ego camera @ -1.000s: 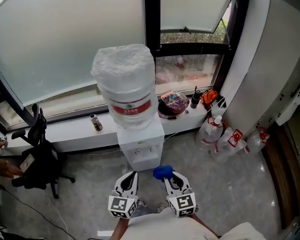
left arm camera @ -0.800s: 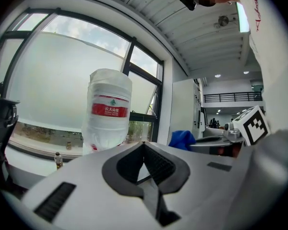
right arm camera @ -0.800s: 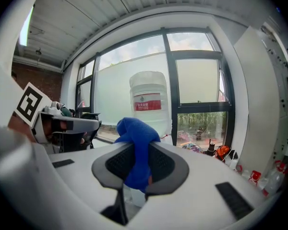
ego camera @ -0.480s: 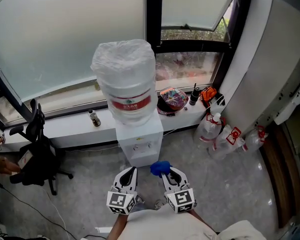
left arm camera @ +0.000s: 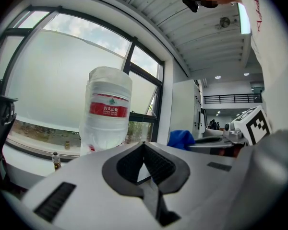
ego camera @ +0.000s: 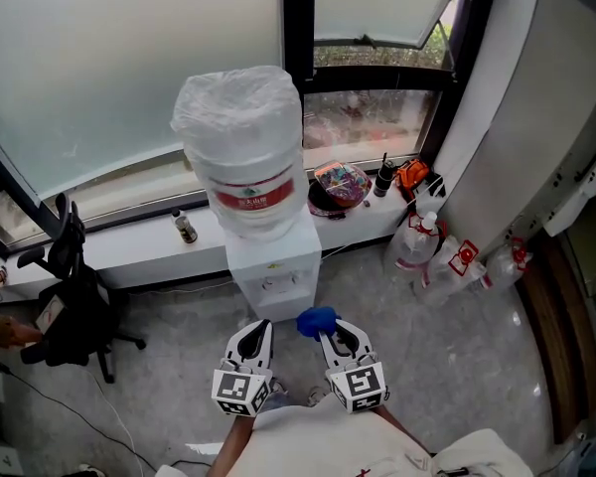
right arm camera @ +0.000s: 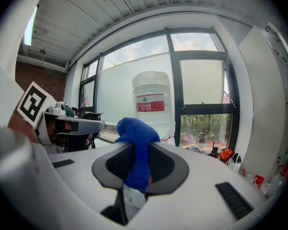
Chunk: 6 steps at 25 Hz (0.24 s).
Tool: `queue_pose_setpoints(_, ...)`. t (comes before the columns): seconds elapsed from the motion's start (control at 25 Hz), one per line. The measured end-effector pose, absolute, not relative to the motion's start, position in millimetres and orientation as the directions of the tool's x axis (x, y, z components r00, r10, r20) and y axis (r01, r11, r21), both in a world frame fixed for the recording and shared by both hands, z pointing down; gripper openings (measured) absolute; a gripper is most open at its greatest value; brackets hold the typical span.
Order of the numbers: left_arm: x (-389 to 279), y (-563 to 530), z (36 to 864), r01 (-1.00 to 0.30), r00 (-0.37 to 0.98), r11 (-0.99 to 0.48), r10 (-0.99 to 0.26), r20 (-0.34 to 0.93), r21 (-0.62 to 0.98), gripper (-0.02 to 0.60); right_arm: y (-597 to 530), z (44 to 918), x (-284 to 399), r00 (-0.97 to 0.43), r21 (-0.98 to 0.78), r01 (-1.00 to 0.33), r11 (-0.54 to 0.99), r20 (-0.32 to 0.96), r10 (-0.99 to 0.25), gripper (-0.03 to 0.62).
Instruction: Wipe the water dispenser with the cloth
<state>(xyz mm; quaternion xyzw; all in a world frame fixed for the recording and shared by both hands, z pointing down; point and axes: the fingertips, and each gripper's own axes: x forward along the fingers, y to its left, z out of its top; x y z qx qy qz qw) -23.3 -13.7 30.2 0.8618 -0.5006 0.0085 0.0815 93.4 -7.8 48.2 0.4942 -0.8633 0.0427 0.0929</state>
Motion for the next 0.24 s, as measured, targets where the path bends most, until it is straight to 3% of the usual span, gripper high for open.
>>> queue_pose_setpoints(0.24,-23.1,-17.2,30.4,-0.867,0.494,-0.481,-0.864,0.098,0.13,0.011,-8.4,51.5,92.5,-0.498,0.014,-0.859,0.512,0.209,-0.841,0.078)
